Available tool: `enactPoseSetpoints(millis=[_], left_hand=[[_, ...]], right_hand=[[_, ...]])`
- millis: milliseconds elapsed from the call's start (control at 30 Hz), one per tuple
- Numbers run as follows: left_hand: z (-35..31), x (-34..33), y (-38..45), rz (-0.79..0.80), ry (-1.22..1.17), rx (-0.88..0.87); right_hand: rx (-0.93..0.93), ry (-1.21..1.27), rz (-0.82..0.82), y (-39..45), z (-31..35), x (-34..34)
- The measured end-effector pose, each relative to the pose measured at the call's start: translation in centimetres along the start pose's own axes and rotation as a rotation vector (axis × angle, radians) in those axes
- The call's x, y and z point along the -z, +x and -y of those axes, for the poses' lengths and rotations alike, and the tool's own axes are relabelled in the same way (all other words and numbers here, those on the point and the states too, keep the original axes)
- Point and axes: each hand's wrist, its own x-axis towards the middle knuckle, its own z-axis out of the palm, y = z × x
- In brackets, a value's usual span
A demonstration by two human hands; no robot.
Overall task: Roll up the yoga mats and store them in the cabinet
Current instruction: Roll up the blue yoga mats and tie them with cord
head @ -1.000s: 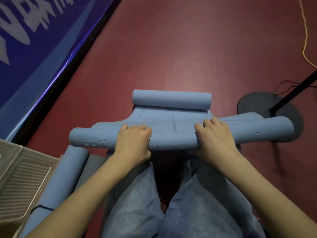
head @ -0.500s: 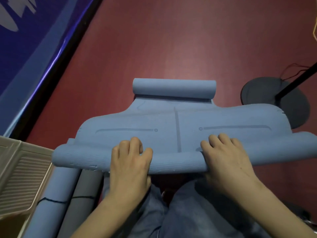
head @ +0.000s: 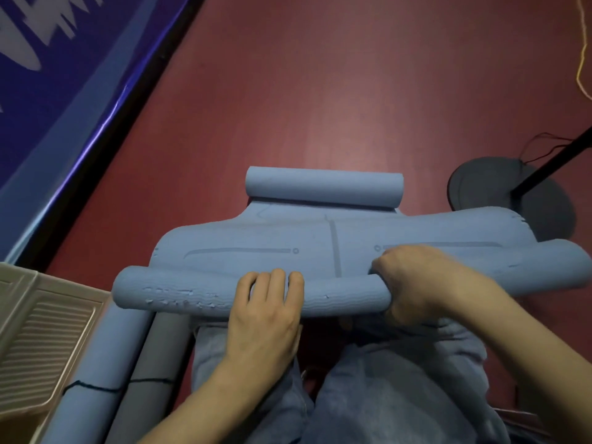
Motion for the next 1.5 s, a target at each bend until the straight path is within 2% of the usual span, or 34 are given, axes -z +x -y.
enactPoseSetpoints(millis=[133, 233, 333, 433, 533, 667, 800, 933, 1267, 1400, 1500], left_hand=[[0.2, 0.2, 0.5, 0.011, -0.02, -0.002], [0.2, 0.3, 0.9, 0.025, -0.033, -0.014], [0.9, 0.5, 2.8, 0.173, -0.044, -0.038], [1.3, 2.4, 5.8, 0.352, 0.005, -0.055], [1.6, 2.9, 7.6, 0.374, -0.007, -0.05], [2.0, 2.7, 8.1, 0.401, -0.031, -0.007], [1.4, 1.8, 7.2, 0.328, -0.03, 0.062], [1.6, 0.3, 6.4, 0.198, -0.045, 0.001], [0.5, 0.1, 5.2, -0.055, -0.132, -0.03], [0.4, -0.7, 4.4, -0.042, -0.059, -0.075], [0.6, -0.9, 5.7, -0.01, -0.005, -0.056]], right_hand=[[-0.047, -0.064, -0.242, -1.2, 0.7, -2.0], [-0.006, -0.079, -0.41, -1.6, 0.7, -3.1], [0.022, -0.067, -0.511, -1.3, 1.8, -3.3], [-0.043, -0.063, -0.562, -1.3, 3.0, -3.5], [-0.128, -0.057, -0.523, -0.6, 3.2, -3.7], [-0.133, -0.061, -0.47, 1.5, 3.2, -3.3], [-0.073, -0.095, -0.345, 2.1, 2.8, -2.2], [-0.002, -0.136, -0.305, 2.3, 2.3, -1.2], [0.05, 0.023, -0.139, 3.4, 1.0, 2.0], [0.048, 0.053, 0.001, 3.6, 0.3, 3.2], [0.034, 0.089, -0.017, 3.6, 0.2, 3.2]])
